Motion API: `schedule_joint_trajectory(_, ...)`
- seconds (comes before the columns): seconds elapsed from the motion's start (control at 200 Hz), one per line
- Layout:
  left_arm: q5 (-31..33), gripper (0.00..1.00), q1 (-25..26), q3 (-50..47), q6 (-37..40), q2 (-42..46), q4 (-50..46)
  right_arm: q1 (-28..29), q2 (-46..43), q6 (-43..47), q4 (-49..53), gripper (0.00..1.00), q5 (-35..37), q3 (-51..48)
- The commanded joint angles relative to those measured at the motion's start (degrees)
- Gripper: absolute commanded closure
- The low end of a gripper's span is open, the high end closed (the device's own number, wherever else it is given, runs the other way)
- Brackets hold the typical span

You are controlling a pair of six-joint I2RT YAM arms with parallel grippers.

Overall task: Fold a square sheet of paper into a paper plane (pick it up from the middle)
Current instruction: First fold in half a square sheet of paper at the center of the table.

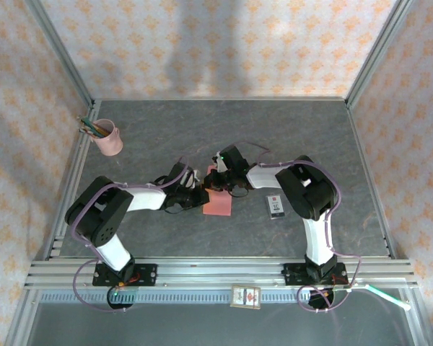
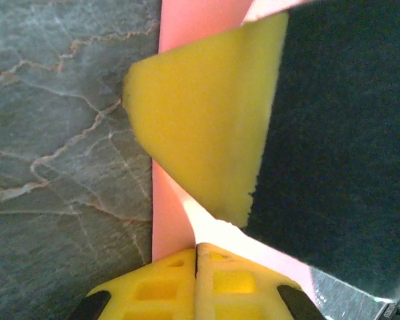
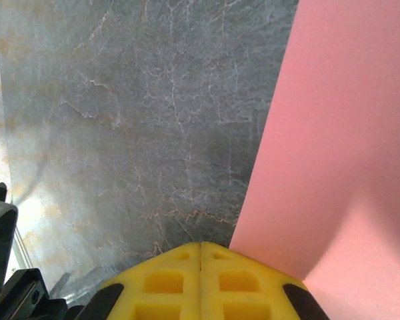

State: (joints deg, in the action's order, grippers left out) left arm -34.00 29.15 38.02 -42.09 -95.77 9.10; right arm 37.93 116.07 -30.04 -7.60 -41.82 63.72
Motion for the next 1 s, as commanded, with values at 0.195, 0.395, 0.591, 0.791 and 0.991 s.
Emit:
schedule_joint_trajectory(0.195, 5.1, 1.0, -0.2, -3.5, 2.5, -2.4, -9.6, -0.4, 0.9, -0.6, 3.7, 1.0, 3.1, 1.0)
schedule_joint_trajectory(0.395, 5.1, 1.0, -0.2, -5.9, 3.2, -2.4, -10.6, -1.2, 2.2, -0.2, 4.8, 1.0, 3.0, 4.0)
schedule_joint_trajectory(0.591, 6.0, 1.0, -0.2, -6.9, 4.3, -2.4, -11.3, -2.1, 3.5, 0.3, 6.2, 1.0, 3.2, 6.5)
schedule_joint_trajectory(0.791, 6.8, 1.0, -0.2, -7.8, 4.6, -2.2, -11.7, -3.1, 5.2, 1.1, 7.4, 1.0, 3.2, 9.0)
schedule_joint_trajectory(0.991, 7.1, 1.0, -0.2, -8.0, 5.3, -2.4, -12.2, -4.1, 7.5, 2.2, 9.5, 1.0, 3.5, 12.9)
